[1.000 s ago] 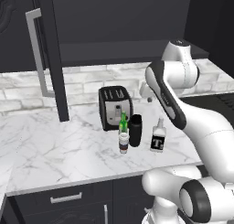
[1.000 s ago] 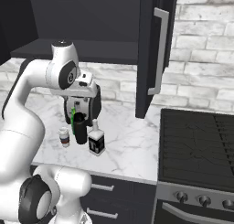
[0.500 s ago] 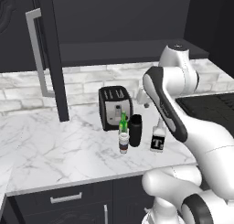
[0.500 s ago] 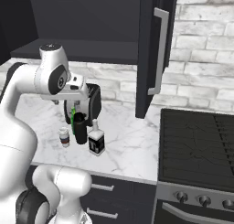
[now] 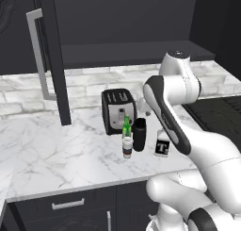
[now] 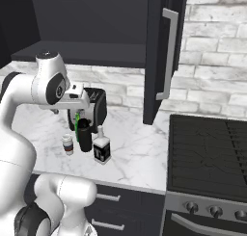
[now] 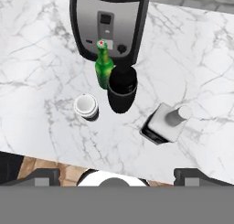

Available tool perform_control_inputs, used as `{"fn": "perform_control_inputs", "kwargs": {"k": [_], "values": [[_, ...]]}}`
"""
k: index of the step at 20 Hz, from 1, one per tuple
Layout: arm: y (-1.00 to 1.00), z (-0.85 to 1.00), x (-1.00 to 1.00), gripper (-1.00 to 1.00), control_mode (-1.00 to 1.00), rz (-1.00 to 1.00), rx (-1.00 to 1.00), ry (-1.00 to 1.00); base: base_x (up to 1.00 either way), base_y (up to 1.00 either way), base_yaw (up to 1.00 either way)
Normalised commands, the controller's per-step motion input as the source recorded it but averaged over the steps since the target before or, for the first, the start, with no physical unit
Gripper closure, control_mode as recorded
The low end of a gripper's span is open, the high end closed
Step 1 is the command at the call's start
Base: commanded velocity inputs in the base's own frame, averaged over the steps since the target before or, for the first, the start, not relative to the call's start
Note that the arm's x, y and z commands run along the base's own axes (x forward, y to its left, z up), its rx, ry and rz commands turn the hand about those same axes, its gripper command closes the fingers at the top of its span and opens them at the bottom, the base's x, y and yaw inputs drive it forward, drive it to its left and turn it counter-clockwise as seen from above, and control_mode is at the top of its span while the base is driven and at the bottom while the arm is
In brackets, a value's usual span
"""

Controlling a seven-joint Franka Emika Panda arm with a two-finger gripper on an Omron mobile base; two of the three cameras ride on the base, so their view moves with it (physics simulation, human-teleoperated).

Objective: Sort all alcoholic drinks to one cabinet, and non-alcoholic drinks to the other.

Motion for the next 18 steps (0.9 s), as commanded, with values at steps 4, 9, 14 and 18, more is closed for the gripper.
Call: {"fn": "perform_control_inputs", "kwargs": {"k": [4, 9, 14, 18], "values": [[0.04, -0.14, 0.0, -1.0, -1.0, 0.0, -0.01, 0.0, 0.0, 0.0, 0.0], [0.02, -0.16, 0.0, -1.0, -1.0, 0.0, -0.01, -0.01, 0.0, 0.0, 0.0], [0.0, -0.21, 0.07, -1.0, -1.0, 0.0, 0.0, -0.02, 0.0, 0.0, 0.0], [0.01, -0.2, 0.01, -1.0, -1.0, 0.0, 0.0, -0.04, 0.0, 0.0, 0.0]]}}
